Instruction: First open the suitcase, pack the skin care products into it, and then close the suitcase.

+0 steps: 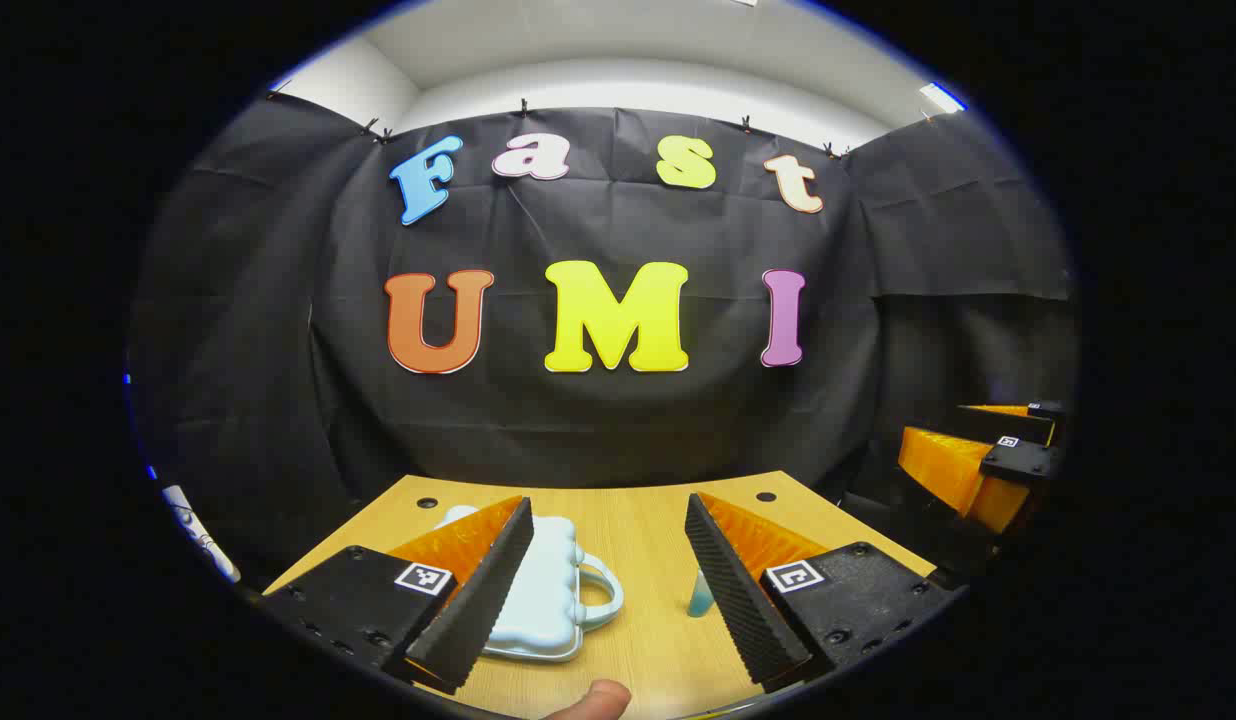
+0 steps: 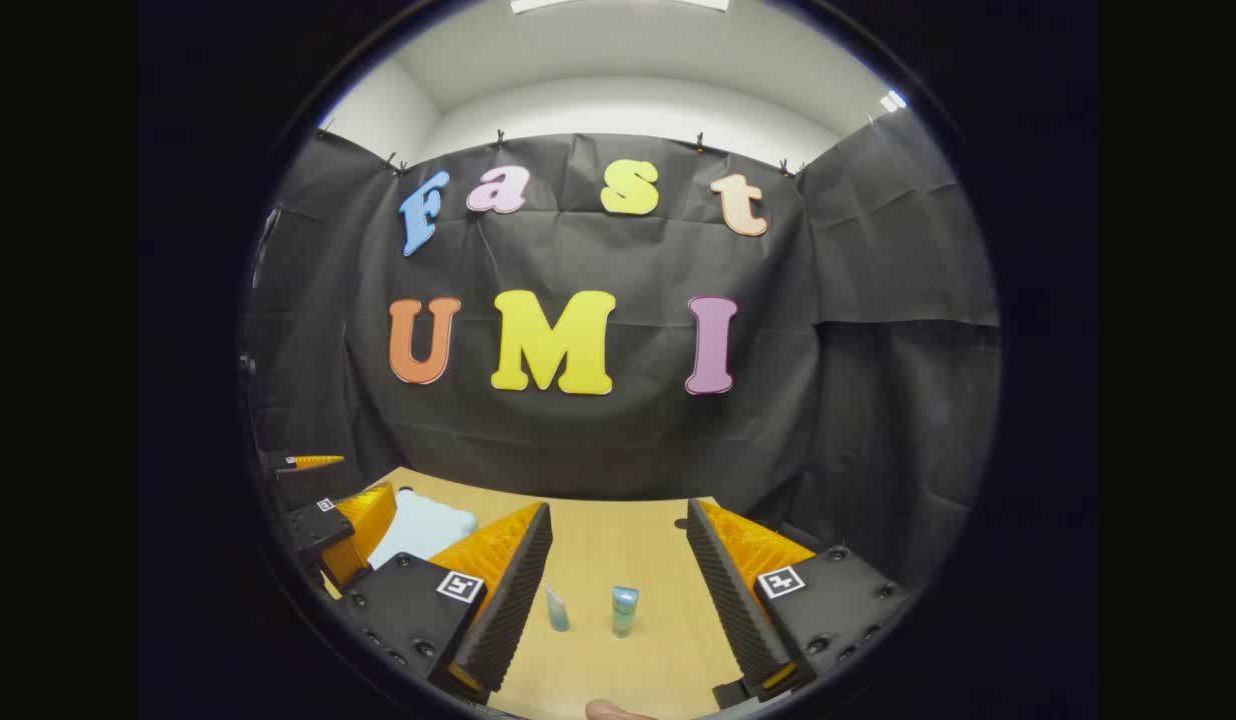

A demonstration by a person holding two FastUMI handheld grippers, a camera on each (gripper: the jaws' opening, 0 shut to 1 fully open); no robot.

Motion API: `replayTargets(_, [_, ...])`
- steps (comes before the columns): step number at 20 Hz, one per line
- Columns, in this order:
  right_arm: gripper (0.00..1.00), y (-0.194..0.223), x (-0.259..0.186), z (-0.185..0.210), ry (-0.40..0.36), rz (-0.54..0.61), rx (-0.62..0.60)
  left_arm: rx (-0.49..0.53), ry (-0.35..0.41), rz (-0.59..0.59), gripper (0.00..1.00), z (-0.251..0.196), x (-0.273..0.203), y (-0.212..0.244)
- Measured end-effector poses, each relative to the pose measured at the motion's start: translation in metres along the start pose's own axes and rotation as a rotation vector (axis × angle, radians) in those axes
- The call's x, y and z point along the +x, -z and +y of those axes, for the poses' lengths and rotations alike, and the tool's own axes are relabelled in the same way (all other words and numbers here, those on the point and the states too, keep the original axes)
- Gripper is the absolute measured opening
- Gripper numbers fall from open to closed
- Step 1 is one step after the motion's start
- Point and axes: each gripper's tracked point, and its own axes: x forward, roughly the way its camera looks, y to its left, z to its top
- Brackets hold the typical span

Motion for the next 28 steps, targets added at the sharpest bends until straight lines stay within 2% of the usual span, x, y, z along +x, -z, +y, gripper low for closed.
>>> replayTargets(11, [0.80,-0.002,0.009,-0.001,-0.004,0.001,-0.041,-0.013,0.009,0.019,0.98,0.001,0.003,0.003])
replayTargets(18, [0.80,0.001,0.018,-0.012,0.012,0.010,-0.050,0.023,0.017,0.015,0.98,-0.001,0.018,0.002])
replayTargets(23, [0.80,-0.009,0.026,-0.043,0.072,-0.009,-0.079,0.221,-0.011,0.027,0.98,0.008,0.029,0.033])
replayTargets(28, [0.80,-0.010,0.043,-0.090,0.105,-0.037,-0.150,0.519,-0.030,0.086,0.98,0.013,0.050,0.098])
